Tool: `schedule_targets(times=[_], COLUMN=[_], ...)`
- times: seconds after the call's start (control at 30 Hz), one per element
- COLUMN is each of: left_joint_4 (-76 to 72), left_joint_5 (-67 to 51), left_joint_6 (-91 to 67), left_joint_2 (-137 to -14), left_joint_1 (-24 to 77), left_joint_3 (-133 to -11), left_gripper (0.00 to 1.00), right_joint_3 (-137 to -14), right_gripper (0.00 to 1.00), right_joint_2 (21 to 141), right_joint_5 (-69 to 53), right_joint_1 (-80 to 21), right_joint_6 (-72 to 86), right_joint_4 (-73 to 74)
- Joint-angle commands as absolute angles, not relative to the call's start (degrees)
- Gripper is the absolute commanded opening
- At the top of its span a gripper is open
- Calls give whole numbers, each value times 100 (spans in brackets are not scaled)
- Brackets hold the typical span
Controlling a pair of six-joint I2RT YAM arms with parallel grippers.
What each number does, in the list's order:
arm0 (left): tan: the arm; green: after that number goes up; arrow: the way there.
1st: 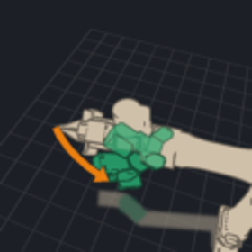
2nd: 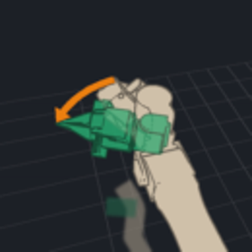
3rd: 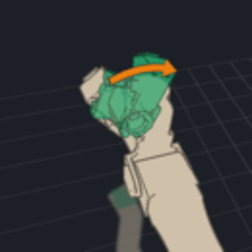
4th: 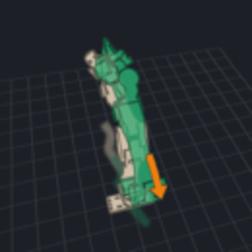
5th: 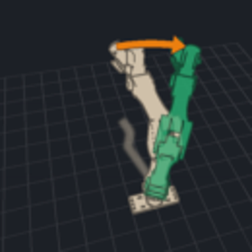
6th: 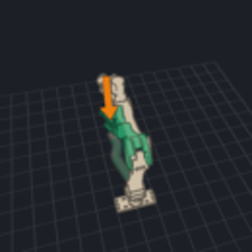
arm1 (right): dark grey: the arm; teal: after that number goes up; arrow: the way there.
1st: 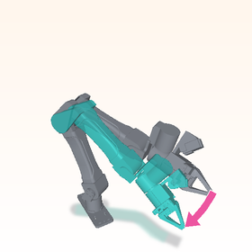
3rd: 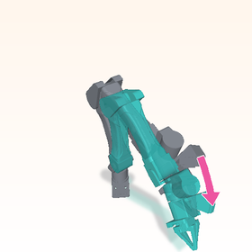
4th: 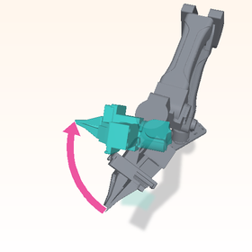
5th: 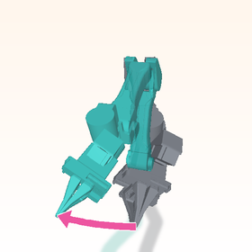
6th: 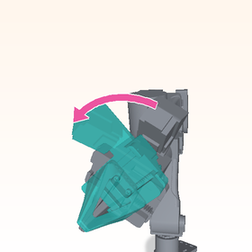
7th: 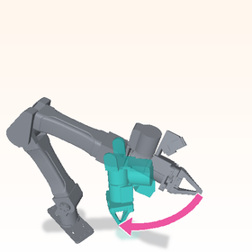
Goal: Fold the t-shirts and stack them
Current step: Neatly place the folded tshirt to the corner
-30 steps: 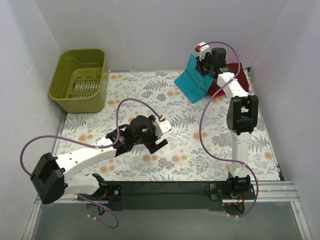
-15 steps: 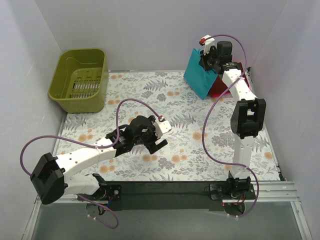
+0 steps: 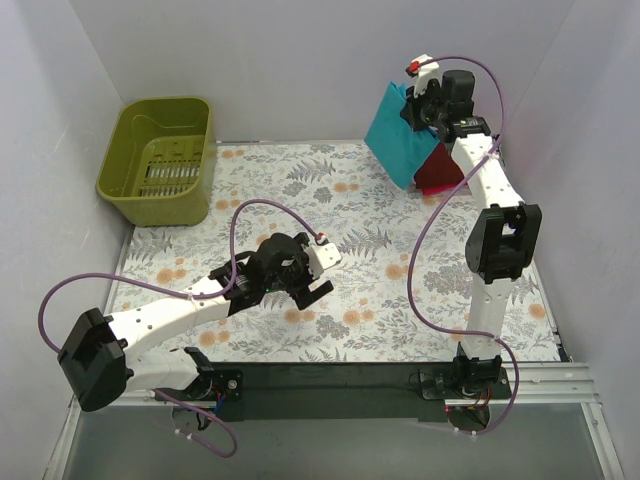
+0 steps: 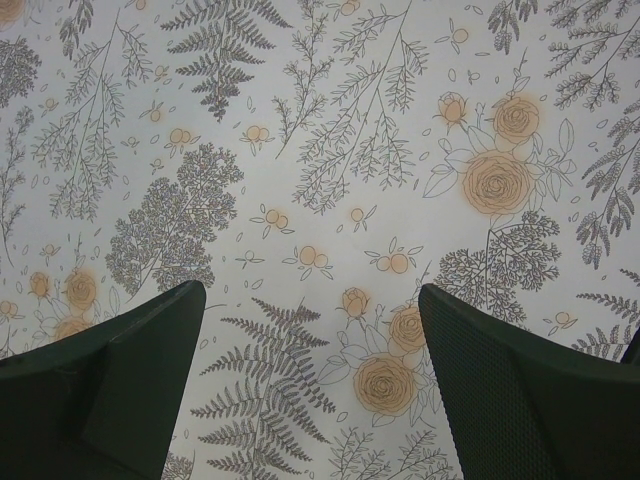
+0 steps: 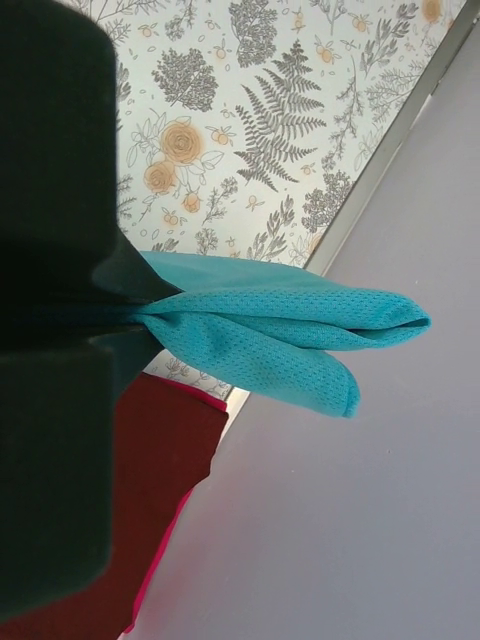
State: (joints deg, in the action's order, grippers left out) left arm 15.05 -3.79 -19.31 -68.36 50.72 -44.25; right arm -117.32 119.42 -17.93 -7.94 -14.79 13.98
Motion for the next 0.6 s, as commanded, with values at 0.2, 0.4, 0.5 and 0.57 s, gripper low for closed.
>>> schedule_targets(times=[0.2,0.4,0.5,0.57], left_joint_4=[1564,1556,1556,1556], left_joint_5=[-413,-448,-439,-413], left_joint_6=[-1881,-1898,-1907,-1916], left_joint_2=[-6609,-6671,-6697,-6724], left_joint_1=[5054,5045,5045,5045], left_joint_3=[-4456,-4465,-4491,-4509], left_gripper=[88,88,88,88], right_joint_3=[-12182,-12103,-12155,-12234], right_gripper=[1,1,1,1], right_joint_2=[11478,11610,11777,11909], right_joint_5=[-1986,-1952,-1951,-1899], right_joint_1=[-589,-422,-308,-220], right_joint_6=[-1397,-1608,-1591,-1608], right_joint_4=[1389,1415,1415,1415])
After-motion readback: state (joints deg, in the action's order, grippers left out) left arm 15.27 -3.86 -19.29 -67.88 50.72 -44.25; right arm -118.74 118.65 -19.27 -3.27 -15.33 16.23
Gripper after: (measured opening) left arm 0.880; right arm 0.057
